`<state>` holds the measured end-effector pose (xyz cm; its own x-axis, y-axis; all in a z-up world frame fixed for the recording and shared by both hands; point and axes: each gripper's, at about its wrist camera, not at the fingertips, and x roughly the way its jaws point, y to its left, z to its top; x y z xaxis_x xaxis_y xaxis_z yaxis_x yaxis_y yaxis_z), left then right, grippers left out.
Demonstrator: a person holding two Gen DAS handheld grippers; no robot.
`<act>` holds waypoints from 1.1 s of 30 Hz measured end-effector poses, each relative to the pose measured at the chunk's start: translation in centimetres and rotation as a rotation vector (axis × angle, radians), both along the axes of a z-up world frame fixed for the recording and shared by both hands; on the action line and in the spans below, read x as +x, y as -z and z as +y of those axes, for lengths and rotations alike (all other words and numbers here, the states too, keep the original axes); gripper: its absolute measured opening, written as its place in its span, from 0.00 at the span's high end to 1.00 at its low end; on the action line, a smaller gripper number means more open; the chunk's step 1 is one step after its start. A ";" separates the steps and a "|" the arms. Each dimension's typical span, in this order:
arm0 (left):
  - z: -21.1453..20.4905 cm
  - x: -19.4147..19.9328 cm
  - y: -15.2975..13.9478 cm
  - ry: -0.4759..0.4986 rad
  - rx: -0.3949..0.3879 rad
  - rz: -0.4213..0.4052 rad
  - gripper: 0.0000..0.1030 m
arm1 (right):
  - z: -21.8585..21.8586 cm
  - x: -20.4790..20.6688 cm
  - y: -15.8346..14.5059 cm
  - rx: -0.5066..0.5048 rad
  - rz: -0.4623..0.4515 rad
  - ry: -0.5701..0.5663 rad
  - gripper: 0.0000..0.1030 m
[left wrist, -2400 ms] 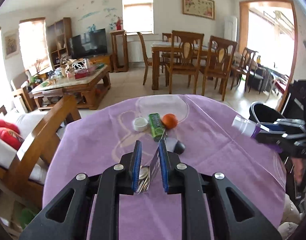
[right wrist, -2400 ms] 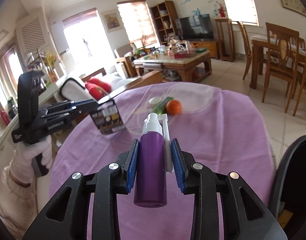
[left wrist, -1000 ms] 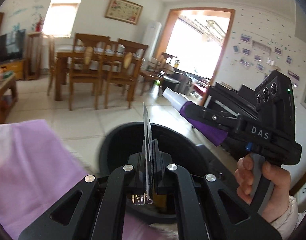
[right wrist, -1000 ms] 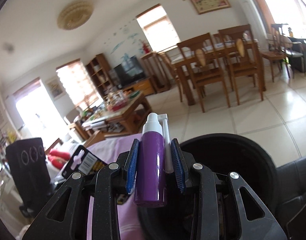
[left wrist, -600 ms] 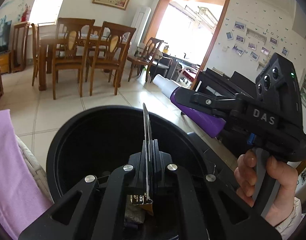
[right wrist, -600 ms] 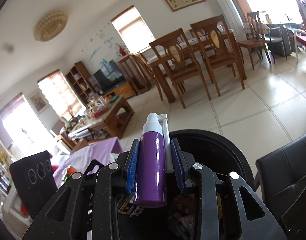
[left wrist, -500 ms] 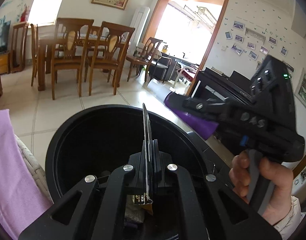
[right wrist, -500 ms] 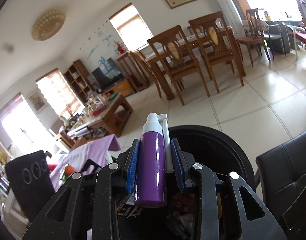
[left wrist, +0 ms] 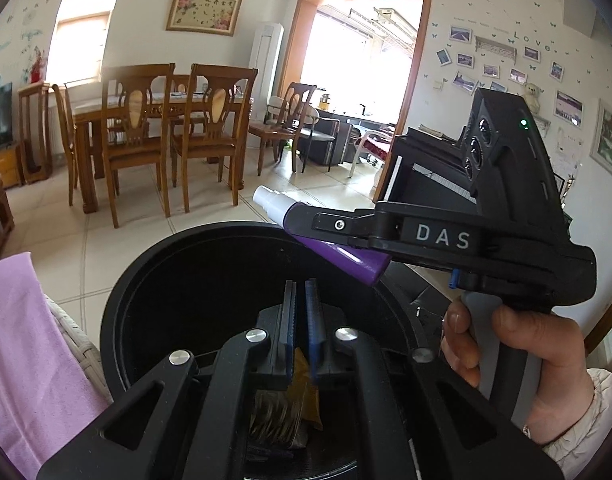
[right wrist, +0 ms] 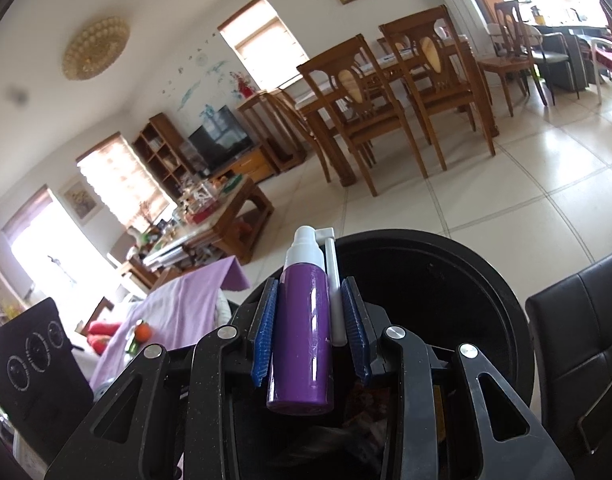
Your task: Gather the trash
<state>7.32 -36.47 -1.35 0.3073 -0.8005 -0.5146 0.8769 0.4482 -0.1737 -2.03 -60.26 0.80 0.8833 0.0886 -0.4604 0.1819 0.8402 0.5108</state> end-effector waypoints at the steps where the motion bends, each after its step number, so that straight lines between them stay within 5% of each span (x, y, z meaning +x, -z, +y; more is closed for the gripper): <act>1: 0.0 -0.1 0.1 -0.002 0.004 -0.002 0.92 | 0.0 0.0 0.0 0.008 -0.010 -0.002 0.56; 6: -0.3 0.1 0.2 -0.019 0.032 -0.007 0.84 | 0.2 -1.0 -1.0 0.018 -0.050 0.000 0.38; 7: -0.3 0.1 0.2 -0.027 0.038 -0.015 0.62 | 0.1 -1.4 -1.1 0.022 -0.059 0.005 0.31; 8: -0.3 -0.1 0.1 -0.046 0.042 -0.033 0.25 | 0.0 -1.6 -1.3 0.029 -0.072 0.008 0.29; 10: 0.3 -0.9 -0.5 -0.100 0.011 -0.114 0.05 | -0.2 -1.8 -1.6 0.036 -0.080 0.004 0.22; 15: 0.6 -1.9 -1.0 -0.111 -0.003 -0.216 0.05 | -0.6 -2.5 -2.0 0.041 -0.105 0.023 0.07; 33: 1.6 -1.2 -1.2 -0.166 0.005 -0.199 0.05 | 0.9 -1.4 -1.8 -0.015 -0.007 0.016 0.05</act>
<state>6.15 -34.92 -0.19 0.5298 -0.7282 -0.4348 0.8078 0.5894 -0.0029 -3.48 -59.34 2.61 0.8879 0.0679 -0.4551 0.1915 0.8449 0.4996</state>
